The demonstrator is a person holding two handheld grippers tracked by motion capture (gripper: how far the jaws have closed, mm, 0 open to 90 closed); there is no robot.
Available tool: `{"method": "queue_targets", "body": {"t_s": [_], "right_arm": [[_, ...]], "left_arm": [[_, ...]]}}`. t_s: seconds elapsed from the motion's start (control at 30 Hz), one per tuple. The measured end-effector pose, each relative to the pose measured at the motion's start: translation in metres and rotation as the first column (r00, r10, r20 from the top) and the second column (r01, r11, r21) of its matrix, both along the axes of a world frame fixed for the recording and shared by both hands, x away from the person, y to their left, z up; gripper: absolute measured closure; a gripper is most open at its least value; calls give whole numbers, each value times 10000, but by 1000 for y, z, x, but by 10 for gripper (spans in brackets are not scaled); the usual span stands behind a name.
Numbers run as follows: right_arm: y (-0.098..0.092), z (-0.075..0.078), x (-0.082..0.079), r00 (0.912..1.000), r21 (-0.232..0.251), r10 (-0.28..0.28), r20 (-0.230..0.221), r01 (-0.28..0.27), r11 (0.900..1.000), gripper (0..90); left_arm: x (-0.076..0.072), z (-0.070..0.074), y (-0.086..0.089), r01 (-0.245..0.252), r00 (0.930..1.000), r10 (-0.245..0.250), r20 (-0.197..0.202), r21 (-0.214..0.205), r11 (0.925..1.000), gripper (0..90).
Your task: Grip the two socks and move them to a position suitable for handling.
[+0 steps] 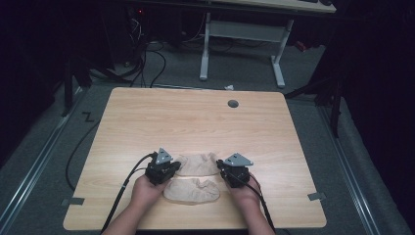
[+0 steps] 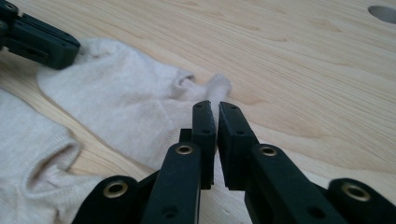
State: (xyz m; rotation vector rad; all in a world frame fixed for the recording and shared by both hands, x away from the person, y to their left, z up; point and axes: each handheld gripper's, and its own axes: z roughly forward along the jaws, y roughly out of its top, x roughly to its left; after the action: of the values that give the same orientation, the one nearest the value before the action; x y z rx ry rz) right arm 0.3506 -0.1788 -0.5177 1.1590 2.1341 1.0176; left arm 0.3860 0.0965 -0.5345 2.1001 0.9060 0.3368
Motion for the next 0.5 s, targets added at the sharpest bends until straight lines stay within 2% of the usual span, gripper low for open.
{"method": "queue_targets", "body": {"t_s": [0.13,0.33,0.5], "right_arm": [[-6,-4,0,9995,-75,-212,-246,210,9998,864],[-10,-3,0,9992,38,-329,-206,330,9994,862],[-12,-4,1,9988,197,-346,-344,353,9992,844]], "left_arm": [[0,0,0,-15,10000,15,15,-8,10000,857],[-1,0,-1,-50,9999,49,112,42,10000,830],[-2,2,3,-441,9986,443,296,-89,9990,807]]}}
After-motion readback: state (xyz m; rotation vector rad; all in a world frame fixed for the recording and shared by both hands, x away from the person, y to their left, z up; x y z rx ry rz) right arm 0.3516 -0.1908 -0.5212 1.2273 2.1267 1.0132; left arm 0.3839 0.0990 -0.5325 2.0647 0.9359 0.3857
